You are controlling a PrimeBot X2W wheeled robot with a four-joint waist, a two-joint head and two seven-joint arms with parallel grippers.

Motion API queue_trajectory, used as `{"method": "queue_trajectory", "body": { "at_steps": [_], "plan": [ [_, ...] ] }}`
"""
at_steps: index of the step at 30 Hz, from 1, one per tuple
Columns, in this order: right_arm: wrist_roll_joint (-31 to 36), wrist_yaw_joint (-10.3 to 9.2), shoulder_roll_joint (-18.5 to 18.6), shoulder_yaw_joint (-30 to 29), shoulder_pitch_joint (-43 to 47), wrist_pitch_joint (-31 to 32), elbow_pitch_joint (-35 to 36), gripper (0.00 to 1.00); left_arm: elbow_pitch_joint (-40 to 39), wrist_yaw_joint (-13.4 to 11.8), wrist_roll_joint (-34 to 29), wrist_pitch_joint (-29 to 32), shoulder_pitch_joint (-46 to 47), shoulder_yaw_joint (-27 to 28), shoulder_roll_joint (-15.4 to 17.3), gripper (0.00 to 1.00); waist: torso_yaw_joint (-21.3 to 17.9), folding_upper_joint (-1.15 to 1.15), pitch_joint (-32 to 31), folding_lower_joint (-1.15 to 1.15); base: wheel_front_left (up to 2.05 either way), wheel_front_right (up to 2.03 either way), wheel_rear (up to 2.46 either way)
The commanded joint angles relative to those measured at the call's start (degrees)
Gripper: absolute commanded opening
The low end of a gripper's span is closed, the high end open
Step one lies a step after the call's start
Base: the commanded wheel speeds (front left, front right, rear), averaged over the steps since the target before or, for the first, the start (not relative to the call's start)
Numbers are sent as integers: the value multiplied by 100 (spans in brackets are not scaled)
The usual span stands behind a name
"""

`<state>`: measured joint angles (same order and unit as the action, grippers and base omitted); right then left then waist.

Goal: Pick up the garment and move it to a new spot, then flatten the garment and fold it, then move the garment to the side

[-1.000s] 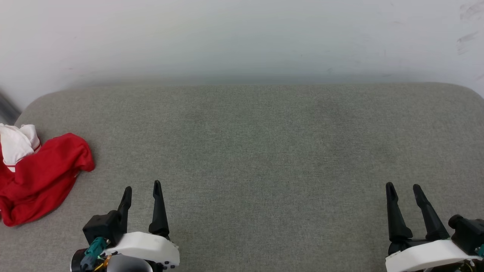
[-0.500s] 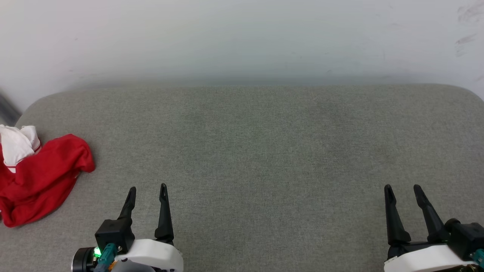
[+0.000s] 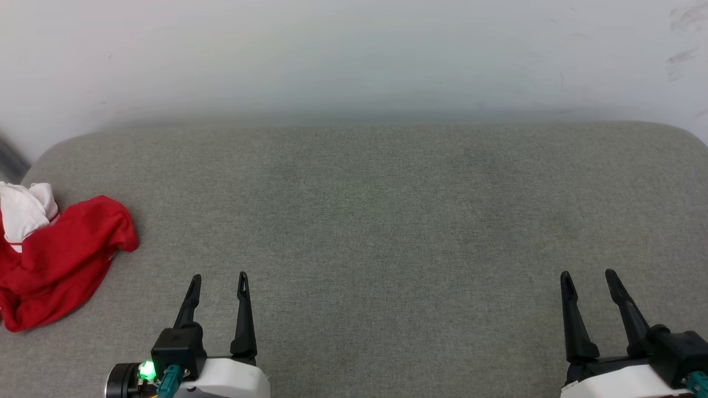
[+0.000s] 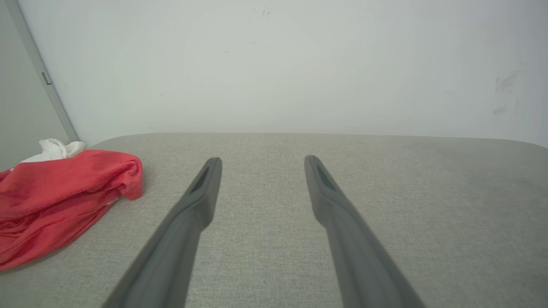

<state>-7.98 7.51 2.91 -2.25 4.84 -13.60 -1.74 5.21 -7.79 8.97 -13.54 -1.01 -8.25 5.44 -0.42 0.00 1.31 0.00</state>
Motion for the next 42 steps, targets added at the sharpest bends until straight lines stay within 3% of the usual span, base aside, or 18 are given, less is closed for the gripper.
{"method": "queue_trajectory", "body": {
  "at_steps": [1,14,21,34,42],
  "plan": [
    [102,-4,-4,-4,73,-38,52,100,-5,-8,-117,-44,-69,23,7,100,0,0,5,0,0,0,0],
    [299,-4,-5,22,148,-172,33,100,144,161,-525,-179,-160,184,-142,100,-26,0,24,0,0,0,0],
    [120,-4,-5,9,170,-163,-78,100,253,315,-406,-170,-161,299,-205,100,-27,0,27,0,0,0,0],
    [29,-4,-6,-26,169,-162,-132,100,301,369,-420,-170,-136,416,-252,100,-14,0,43,0,0,0,0],
    [92,-4,-6,-2,173,-162,-86,100,265,319,-385,-170,-19,444,-256,100,254,0,100,0,0,0,0]
  ]
}}
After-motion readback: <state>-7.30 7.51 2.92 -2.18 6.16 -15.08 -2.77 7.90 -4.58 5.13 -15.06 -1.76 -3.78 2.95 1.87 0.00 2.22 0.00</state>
